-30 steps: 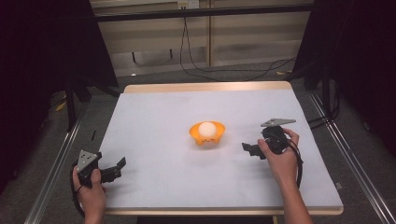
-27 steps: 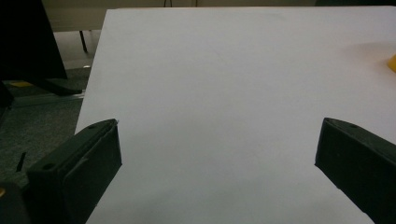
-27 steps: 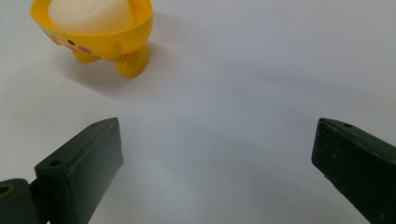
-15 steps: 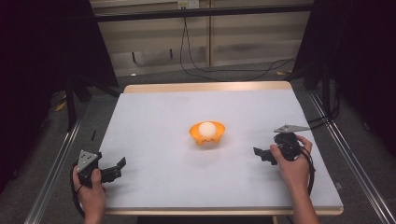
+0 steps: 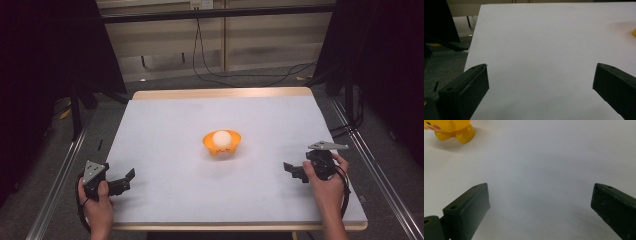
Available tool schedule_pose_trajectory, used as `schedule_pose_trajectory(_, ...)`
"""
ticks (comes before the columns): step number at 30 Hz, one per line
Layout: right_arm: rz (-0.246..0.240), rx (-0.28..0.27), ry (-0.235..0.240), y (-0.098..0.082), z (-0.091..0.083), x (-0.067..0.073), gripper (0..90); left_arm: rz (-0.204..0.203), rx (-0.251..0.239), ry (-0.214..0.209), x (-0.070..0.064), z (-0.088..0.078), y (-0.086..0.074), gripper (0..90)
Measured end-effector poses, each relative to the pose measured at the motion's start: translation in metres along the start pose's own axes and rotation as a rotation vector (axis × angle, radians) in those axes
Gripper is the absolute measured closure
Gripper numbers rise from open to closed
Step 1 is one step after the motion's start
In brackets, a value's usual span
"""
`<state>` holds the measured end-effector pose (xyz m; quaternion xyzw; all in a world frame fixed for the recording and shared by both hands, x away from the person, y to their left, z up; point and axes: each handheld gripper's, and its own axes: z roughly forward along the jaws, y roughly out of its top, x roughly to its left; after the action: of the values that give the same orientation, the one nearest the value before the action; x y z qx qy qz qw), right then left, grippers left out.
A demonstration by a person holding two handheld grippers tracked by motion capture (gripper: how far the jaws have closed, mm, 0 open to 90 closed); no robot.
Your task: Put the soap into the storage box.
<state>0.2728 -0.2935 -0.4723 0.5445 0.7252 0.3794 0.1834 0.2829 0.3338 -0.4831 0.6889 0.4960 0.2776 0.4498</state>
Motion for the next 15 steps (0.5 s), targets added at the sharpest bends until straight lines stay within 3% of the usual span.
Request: schedule_pose_trajectory(15,0.046,-0.034,-0.036,-0.021,-0.02,-0.02,1.8,0.002,0.001,0.003,0.0,0.0,0.0,0.3)
